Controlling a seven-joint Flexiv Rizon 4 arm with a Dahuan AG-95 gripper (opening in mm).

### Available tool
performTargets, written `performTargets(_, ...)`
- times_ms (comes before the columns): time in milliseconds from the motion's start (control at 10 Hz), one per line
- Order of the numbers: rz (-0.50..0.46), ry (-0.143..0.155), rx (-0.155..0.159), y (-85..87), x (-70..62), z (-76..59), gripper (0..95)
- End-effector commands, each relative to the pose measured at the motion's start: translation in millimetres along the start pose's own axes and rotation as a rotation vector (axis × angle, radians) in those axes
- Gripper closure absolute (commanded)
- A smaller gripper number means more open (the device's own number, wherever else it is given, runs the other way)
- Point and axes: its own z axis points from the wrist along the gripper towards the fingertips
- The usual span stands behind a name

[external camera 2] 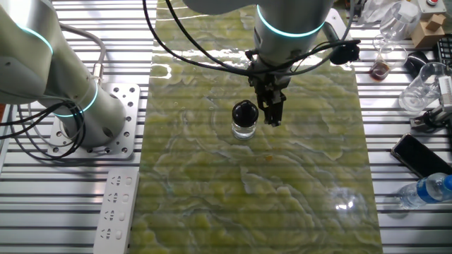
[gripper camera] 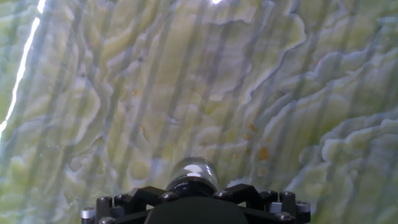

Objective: Unscrew the lid from the jar

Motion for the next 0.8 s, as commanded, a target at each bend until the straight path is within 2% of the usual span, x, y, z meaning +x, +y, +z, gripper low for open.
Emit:
performTargets(100, -0.008, -0.001, 0.001, -2.6, 2.9, 3.1, 0.0)
performTargets(500, -0.02, -0.004, -0.01, -1.8, 6.3, 7.0, 0.0)
performTargets(800, -0.021, -0.009, -0.007, 2.7, 10.1, 15.2, 0.0)
